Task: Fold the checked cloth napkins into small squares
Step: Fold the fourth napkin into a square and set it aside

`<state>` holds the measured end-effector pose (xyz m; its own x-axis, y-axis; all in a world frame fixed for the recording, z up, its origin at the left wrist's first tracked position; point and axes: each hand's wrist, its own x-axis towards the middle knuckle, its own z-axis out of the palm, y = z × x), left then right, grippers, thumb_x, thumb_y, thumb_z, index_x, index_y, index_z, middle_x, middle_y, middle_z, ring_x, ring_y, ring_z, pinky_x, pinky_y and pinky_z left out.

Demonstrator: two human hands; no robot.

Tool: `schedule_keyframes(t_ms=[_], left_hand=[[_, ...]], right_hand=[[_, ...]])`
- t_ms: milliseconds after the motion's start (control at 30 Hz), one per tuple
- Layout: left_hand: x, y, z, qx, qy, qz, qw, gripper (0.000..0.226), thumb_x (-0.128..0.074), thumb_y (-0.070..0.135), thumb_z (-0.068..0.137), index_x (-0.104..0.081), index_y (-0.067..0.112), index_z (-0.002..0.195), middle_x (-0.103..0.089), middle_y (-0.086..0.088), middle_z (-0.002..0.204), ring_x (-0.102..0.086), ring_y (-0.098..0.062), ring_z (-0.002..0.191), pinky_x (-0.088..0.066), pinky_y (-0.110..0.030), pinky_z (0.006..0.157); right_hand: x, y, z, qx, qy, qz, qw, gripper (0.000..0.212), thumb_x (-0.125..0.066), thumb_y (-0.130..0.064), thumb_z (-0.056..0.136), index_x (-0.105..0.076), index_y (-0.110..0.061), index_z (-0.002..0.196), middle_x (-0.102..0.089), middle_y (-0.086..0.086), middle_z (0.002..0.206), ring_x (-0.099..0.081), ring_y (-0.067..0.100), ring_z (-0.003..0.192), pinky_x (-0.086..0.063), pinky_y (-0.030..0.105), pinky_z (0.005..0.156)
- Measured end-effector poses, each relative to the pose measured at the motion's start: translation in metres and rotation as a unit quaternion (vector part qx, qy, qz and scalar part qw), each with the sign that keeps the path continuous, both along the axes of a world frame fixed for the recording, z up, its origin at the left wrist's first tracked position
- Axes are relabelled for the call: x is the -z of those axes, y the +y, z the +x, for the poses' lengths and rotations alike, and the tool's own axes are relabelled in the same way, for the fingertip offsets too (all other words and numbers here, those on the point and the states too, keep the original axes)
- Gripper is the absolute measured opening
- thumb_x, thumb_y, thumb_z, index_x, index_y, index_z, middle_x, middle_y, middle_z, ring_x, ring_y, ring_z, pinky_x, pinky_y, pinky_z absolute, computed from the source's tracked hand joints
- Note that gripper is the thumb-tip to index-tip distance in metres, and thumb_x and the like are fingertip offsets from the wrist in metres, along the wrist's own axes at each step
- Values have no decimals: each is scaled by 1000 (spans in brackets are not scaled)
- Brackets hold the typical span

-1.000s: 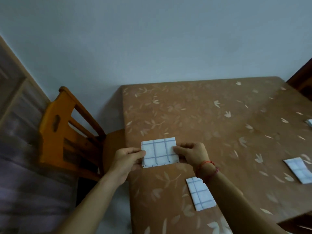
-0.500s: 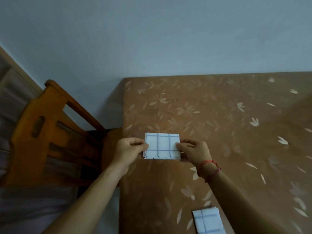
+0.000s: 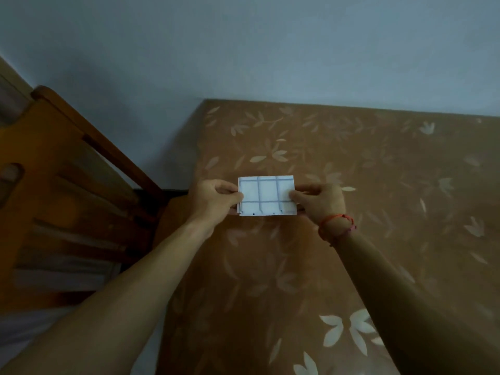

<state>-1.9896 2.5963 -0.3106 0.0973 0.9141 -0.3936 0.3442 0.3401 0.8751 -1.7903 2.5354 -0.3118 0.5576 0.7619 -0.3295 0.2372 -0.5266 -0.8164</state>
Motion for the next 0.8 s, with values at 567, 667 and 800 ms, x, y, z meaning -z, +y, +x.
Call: schedule_keyframes(t_ms=[567,667,800], left_hand=[[27,59,29,14,102,78,992,15,-78,9,74,-72,11,88,-72,-4,83,-69,-20,70,-53,-26,55],[30,62,30,30,108,84,990,14,-79,10,72,-70,20,76,-72,-2,80,-70,-18,73,-59,-36,72],[30,63,30,43,105,85,990,11,-78,9,75,-70,14,81,-73,-5,78,-70,-18,66,-60,-31,67]], right_hand=[[36,62,20,-20,-109,0,994,18,-73,-25,77,-75,-19,94,-67,-5,73,-69,16,76,-59,34,76],[36,60,20,-19,-129,-3,991,20,-72,-25,77,-75,-19,95,-71,-2,80,-69,16,76,-59,34,75],[34,58,22,-24,-137,-17,990,23,-70,-27,78,-74,-19,99,-73,2,88,-68,16,78,-58,30,73]])
